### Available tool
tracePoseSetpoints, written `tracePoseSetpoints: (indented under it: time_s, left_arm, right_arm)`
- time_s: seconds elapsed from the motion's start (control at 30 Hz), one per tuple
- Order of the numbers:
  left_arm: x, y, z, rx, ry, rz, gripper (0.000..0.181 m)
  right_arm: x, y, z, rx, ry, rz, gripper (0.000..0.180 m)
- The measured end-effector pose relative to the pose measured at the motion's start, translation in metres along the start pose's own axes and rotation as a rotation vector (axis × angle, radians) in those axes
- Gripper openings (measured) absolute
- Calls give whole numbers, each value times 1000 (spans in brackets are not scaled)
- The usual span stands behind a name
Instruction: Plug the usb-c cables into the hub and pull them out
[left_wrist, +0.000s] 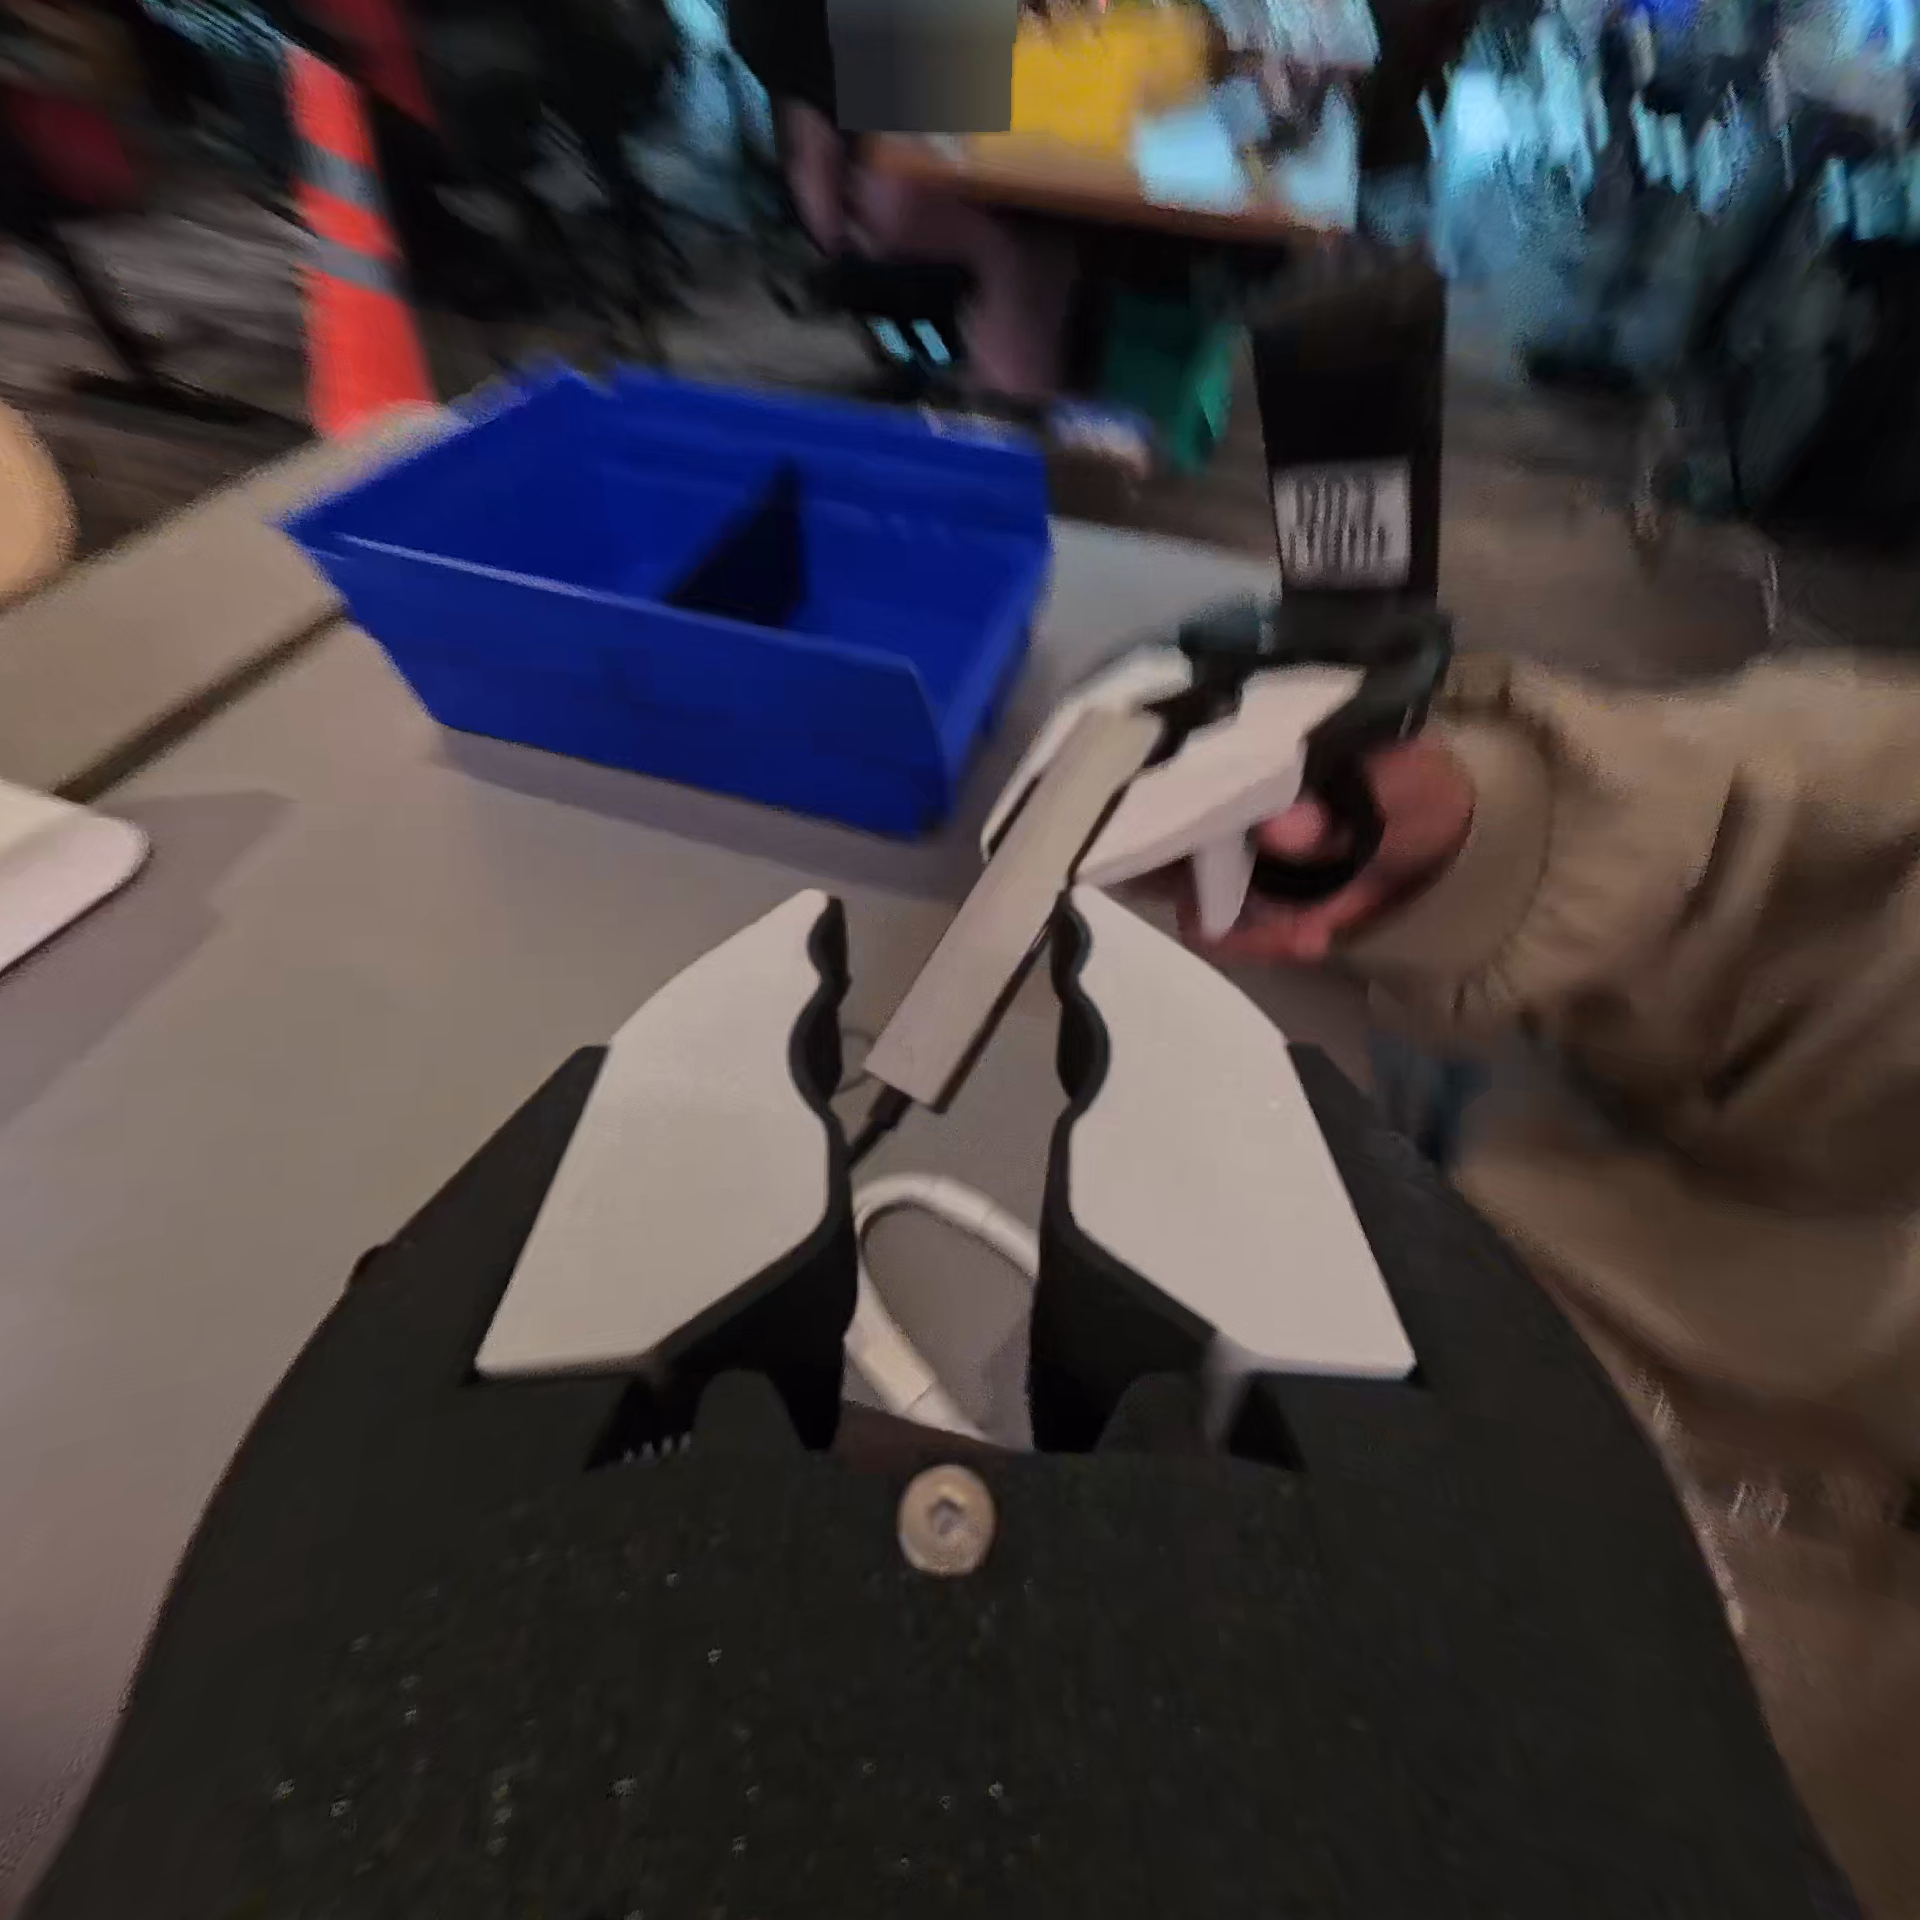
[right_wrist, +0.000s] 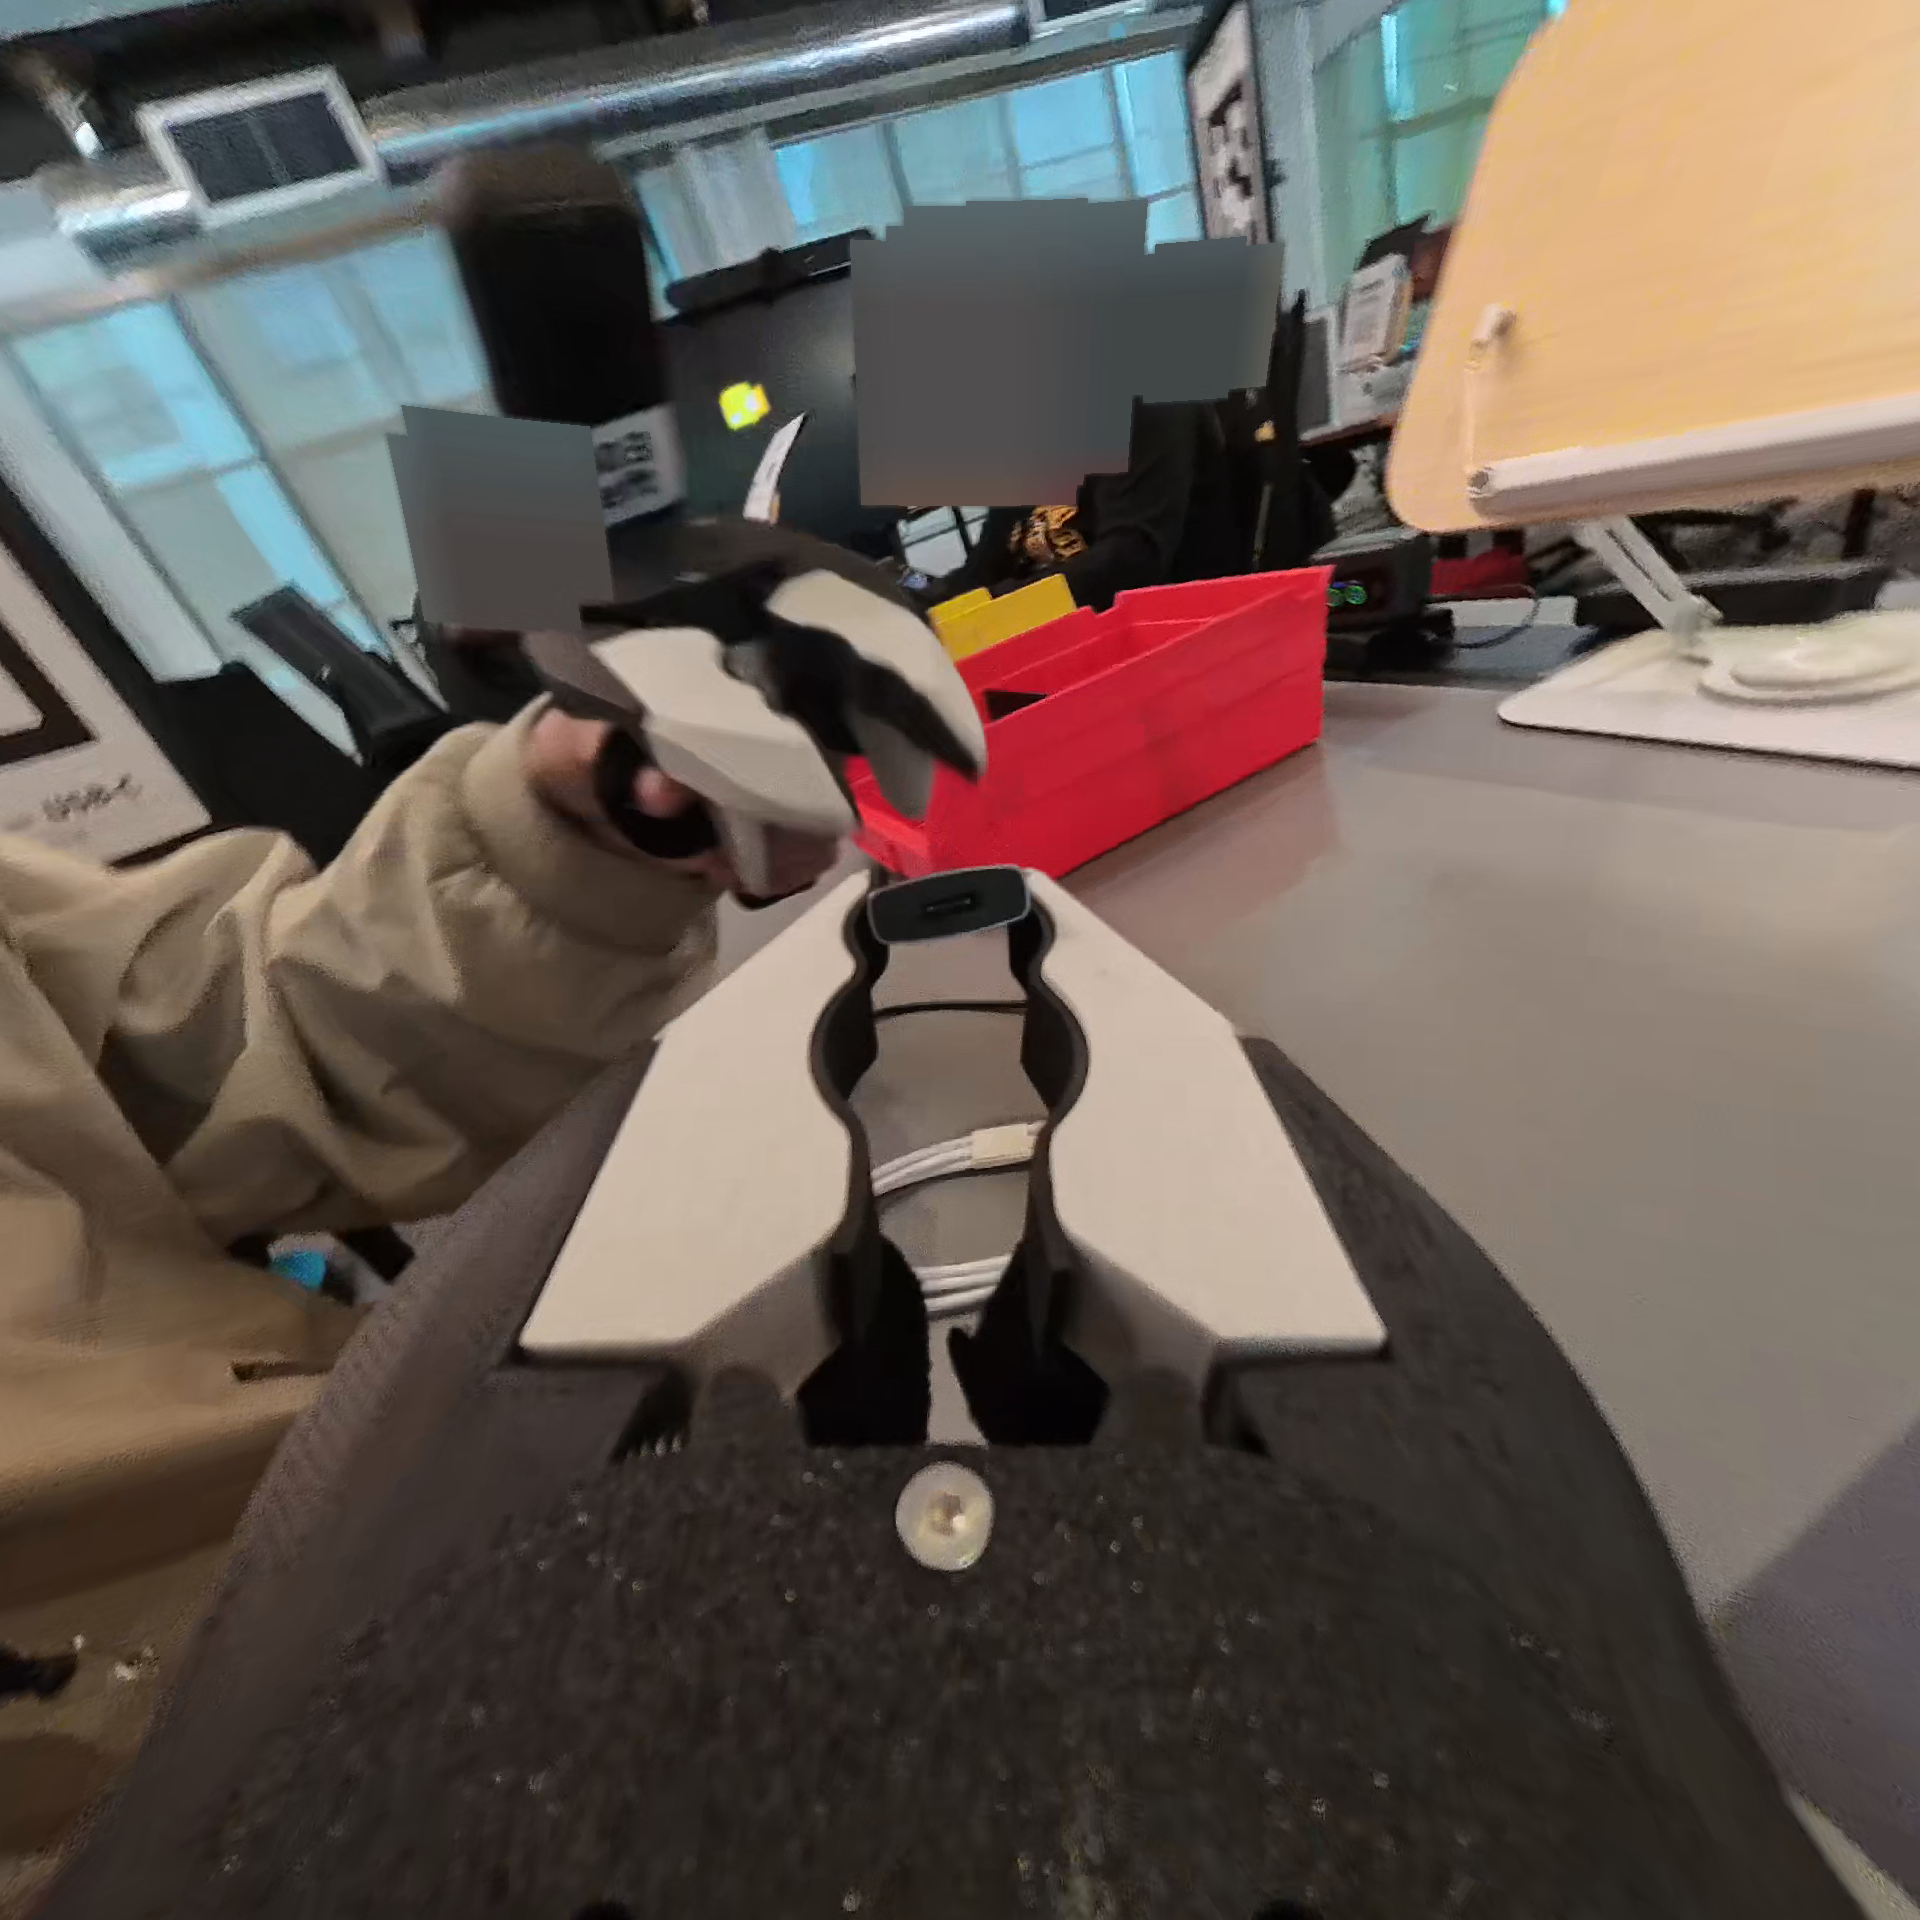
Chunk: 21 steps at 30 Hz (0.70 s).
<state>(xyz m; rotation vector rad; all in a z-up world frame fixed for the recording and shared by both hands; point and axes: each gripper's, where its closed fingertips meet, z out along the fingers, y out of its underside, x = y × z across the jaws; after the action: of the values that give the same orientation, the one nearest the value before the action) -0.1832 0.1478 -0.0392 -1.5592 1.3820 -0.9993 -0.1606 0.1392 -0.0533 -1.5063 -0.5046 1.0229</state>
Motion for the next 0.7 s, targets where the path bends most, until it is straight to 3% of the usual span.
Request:
tracePoseSetpoints:
  time_s: [0.03, 0.1, 0.17, 0.23, 0.33, 0.57, 0.7]
  left_arm:
    - [2, -12, -8, 90, -46, -62, 38]
    - [34, -22, -17, 240, 35, -197, 34]
    - [66, -8, -11, 304, 117, -301, 42]
    - [75, 8, 0, 374, 138, -387, 61]
    - [61, 5, -1, 484, 169, -498, 66]
    - [40, 5, -14, 506, 114, -506, 42]
    - [35, 11, -14, 507, 110, -539, 37]
  right_arm:
    - [7, -2, -2, 13, 22, 40, 22]
    - [18, -10, -6, 77, 45, 143, 22]
    - [19, -22, -11, 170, 15, 235, 22]
    - [7, -36, -14, 268, -82, 334, 21]
    - [-16, -36, -7, 296, -248, 484, 21]
    - [-31, -12, 12, 167, -293, 515, 22]
    - [-33, -3, 15, 117, -291, 511, 21]
